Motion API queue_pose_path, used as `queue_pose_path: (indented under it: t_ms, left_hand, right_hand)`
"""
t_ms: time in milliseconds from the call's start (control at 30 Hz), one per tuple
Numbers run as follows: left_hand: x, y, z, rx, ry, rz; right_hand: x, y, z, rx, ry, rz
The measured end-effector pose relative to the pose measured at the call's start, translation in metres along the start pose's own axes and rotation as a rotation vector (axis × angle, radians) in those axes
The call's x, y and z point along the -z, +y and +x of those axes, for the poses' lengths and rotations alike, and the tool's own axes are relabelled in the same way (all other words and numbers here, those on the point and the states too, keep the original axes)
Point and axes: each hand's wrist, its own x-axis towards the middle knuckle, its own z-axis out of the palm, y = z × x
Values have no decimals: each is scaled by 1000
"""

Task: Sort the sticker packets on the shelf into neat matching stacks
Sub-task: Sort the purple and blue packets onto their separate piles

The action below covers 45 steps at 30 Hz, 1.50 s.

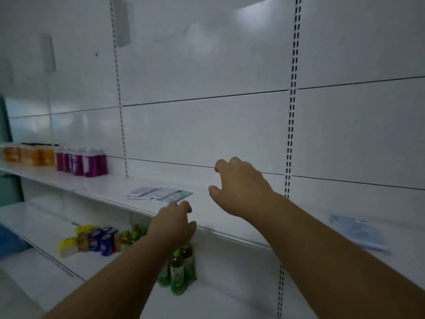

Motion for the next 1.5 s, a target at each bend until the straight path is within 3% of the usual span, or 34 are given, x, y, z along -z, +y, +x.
queue_pose_path:
  t_ms: [467, 633, 900, 1000, 1200, 1300, 1500]
  left_hand:
    - [-59, -115, 169, 61, 32, -18]
    - [-74, -159, 230, 102, -52, 71]
    - [-94, -181, 295, -89, -311, 307]
    - [-100, -191, 305, -174, -375, 276]
    - [-95, -207, 310, -215, -321, 170]
    - [-79, -214, 309, -155, -254, -77]
    - [-36, -252, 308, 32, -123, -1033]
  right_hand:
    - [-119, -28, 160, 7, -32, -20]
    - [-162, -40, 202, -28, -75, -20]
    - [-198, -71, 230, -202, -74, -109]
    - [-212, -85, 234, -281, -78, -119]
    - [-241, -103, 232, -462, -83, -74]
    - [-248, -105, 231, -541, -97, -60]
    - [-267, -118, 244, -627, -286, -101]
